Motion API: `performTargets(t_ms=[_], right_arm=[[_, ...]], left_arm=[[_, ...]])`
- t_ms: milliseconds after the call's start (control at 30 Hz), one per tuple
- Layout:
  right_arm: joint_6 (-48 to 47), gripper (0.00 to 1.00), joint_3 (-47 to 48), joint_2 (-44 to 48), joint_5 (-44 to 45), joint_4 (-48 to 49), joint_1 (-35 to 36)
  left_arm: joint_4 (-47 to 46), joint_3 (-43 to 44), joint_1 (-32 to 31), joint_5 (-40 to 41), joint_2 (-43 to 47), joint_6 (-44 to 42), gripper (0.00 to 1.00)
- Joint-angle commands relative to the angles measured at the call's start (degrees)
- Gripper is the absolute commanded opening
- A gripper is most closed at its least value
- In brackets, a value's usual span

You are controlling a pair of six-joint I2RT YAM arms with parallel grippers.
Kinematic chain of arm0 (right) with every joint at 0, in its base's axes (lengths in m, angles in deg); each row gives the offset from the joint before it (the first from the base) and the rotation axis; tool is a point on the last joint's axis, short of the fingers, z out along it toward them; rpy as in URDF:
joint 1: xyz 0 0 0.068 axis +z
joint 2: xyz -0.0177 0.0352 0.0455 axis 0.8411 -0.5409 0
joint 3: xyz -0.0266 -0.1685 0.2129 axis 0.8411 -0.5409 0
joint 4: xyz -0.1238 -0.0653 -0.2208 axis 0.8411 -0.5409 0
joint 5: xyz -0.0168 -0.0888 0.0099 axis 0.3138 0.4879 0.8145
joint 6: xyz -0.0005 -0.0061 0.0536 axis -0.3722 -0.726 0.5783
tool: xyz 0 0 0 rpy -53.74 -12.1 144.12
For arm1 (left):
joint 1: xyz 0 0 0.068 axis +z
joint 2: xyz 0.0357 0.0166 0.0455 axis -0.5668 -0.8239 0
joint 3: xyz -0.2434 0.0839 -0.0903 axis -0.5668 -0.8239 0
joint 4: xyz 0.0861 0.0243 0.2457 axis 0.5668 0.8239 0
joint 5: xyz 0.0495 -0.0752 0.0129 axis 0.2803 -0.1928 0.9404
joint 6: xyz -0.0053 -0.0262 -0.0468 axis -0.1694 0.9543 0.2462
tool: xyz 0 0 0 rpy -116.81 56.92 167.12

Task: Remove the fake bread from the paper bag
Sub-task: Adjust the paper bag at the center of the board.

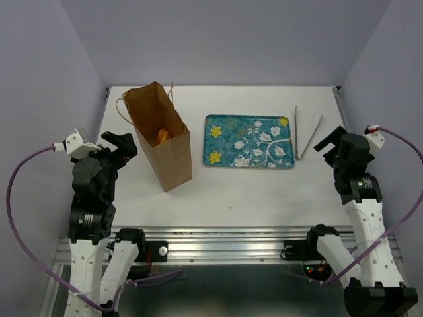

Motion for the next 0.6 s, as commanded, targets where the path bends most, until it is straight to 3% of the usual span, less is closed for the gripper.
performTargets(t_ms=[0, 300, 567], right_arm=[[-0.66, 1.0, 0.3, 1.01, 1.78, 1.85, 0.4], [-4.97, 1.0, -2.25, 0.31, -8.05, 8.88, 0.4], [-5.23, 1.0, -2.16, -3.82, -8.68, 12.39, 0.4]], left_arm=[[-2.23, 0.7, -0.01, -0.65, -1.11, -1.35, 0.99], [-4.16, 0.18, -0.01, -6.28, -1.29, -2.76, 0.99], [-4.34, 5.35, -0.01, -10.84, -7.25, -0.74, 0.99]])
